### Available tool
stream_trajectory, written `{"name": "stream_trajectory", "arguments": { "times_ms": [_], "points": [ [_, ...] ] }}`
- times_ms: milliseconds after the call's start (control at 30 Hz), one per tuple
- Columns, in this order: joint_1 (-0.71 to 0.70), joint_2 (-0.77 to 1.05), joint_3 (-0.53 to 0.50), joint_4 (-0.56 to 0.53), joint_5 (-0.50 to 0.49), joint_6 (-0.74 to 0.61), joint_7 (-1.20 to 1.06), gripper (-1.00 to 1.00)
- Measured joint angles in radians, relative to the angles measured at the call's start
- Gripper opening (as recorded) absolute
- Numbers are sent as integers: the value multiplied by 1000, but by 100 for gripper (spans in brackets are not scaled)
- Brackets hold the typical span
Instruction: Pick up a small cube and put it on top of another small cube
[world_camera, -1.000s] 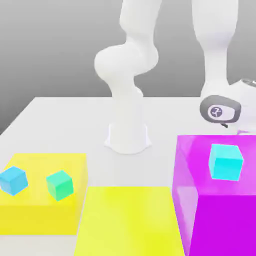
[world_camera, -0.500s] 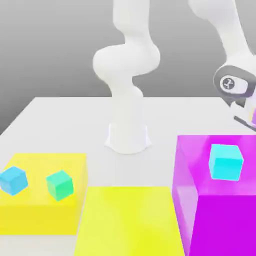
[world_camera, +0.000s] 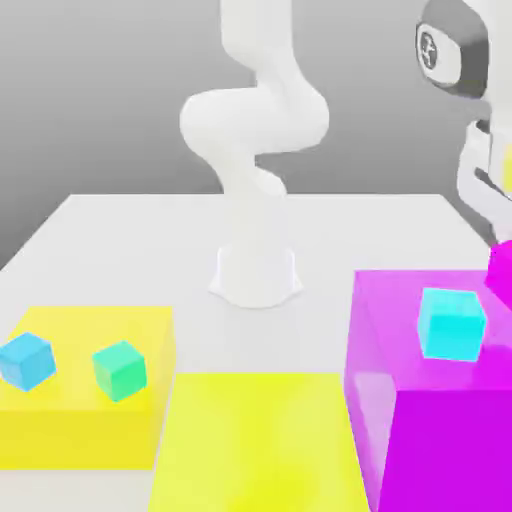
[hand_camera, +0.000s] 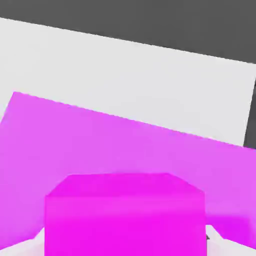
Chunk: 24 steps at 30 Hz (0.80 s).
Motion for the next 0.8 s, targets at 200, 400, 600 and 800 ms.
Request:
{"name": "stream_trajectory", "arguments": {
  "times_ms": [200,400,600,800],
  "points": [
    [-146,-88,-87,-130,-148,80,44,-100],
    [-284,-154,-189,-290,-280,209,91,-100],
    [-375,-140,-261,-427,-338,377,101,-100],
    [-379,-48,-268,-467,-332,511,93,100]
  ]
}}
